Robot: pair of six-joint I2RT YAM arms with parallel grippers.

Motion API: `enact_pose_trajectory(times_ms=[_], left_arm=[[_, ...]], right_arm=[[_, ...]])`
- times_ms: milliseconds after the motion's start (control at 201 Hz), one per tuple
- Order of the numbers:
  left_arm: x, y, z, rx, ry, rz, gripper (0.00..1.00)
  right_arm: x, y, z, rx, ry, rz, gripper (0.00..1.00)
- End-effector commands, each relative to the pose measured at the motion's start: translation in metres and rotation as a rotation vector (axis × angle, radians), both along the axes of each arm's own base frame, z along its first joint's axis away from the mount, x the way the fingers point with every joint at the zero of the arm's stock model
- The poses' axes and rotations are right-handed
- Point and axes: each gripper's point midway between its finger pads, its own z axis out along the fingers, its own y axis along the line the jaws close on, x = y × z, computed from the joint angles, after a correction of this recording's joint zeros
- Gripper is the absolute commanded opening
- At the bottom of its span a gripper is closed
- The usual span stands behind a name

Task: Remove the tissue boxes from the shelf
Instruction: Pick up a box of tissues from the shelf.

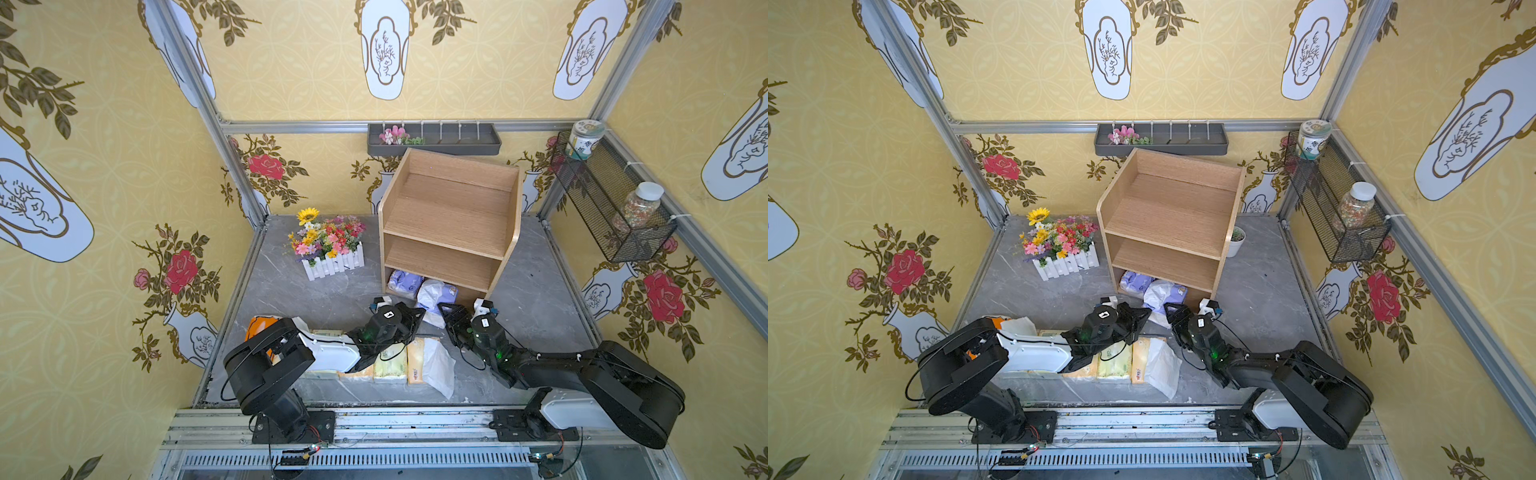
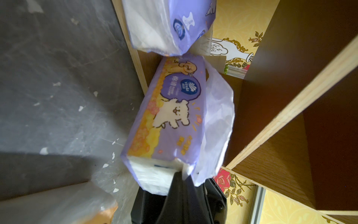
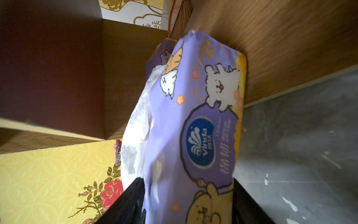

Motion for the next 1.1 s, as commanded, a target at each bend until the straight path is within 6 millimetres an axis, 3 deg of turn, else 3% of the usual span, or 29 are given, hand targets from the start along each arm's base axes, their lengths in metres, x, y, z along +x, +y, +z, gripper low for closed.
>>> enact_pose_trajectory(times_ms=[0,75,154,259,468,687,757,832,1001,1090], left_arm=[[-0.001,-0.002,0.007,-0.024,-0.015,-0.006,0.00],[-0.001,-0.001,0.009,-0.027,-0.021,-0.002,0.00],[-0.001,0.000,0.010,-0.028,-0.023,0.006,0.20],[0.000,0.005,0.016,-0.025,-0.048,0.028,0.40],[0.001,0.027,0.033,0.016,-0.148,0.099,0.55],[0.005,0.057,0.045,0.179,-0.229,0.166,0.57],[0.006,0.068,0.052,0.247,-0.269,0.185,0.43],[0.008,0.078,0.060,0.311,-0.313,0.205,0.37],[0.012,0.082,0.082,0.369,-0.438,0.152,0.39],[0.013,0.077,0.096,0.342,-0.516,0.091,0.45]], right_arm=[[0.005,0.004,0.018,0.065,-0.064,-0.003,0.61],[0.005,0.005,0.020,0.071,-0.069,-0.002,0.55],[0.005,0.005,0.021,0.071,-0.073,0.004,0.47],[0.002,0.004,0.023,0.062,-0.075,0.013,0.39],[-0.006,0.005,0.025,-0.005,-0.058,0.074,0.34],[-0.026,0.005,0.027,-0.125,-0.048,0.192,0.35],[-0.034,0.003,0.030,-0.191,-0.052,0.242,0.35],[-0.042,0.000,0.033,-0.287,-0.056,0.302,0.35],[-0.062,-0.013,0.038,-0.467,-0.054,0.415,0.35],[-0.074,-0.023,0.037,-0.554,-0.016,0.468,0.35]])
